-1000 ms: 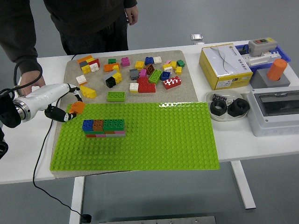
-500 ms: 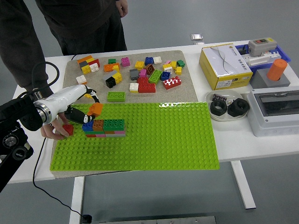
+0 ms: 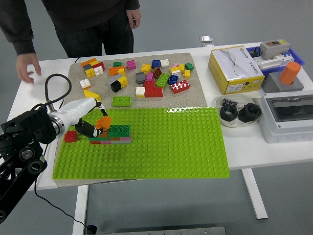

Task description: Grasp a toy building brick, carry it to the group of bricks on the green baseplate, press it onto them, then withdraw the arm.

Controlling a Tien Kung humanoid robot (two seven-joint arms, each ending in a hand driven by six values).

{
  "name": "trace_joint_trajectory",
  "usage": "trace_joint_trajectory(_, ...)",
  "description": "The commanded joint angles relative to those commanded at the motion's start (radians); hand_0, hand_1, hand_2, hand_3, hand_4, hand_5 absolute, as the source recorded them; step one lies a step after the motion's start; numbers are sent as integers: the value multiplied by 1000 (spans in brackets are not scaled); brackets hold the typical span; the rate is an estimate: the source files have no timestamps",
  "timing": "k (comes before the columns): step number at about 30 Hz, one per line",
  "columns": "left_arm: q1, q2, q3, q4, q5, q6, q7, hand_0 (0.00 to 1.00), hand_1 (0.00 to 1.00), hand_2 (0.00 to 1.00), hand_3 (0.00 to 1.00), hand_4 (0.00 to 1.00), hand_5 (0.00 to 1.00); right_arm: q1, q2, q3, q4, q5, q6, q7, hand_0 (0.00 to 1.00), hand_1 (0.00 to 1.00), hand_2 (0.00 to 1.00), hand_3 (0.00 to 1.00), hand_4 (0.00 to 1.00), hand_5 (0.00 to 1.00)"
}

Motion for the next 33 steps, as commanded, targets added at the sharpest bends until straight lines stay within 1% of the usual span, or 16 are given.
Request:
trace_joint_trajectory(6,-7,-10,21,26,-5,4,-8,950,920,871,405,723,2,0,0,0,0,-5,0,1,712,687,731,922,738,998)
trace_joint_trajectory(12,-13,-23,31,45,0,16,-29,947,917,870,402,708,2,1,0,0,0,-7,0,2,714,685,729,922,740,998)
trace_joint_trajectory(20,-32,-47,36,77,8,28,-52,947,914,868,405,702,2,3,1,1,0,-9,-2,3,713,683,727,918,741,998)
trace_joint_trajectory(25,-42,-63,41,103,7,25,-50,947,915,867,405,704,2,4,0,1,0,-11,-3,4,714,681,726,916,744,998)
trace_joint_trajectory(33,-49,-79,39,116,6,15,-27,946,913,859,402,706,2,4,-1,1,0,-12,-5,6,715,681,725,915,745,998)
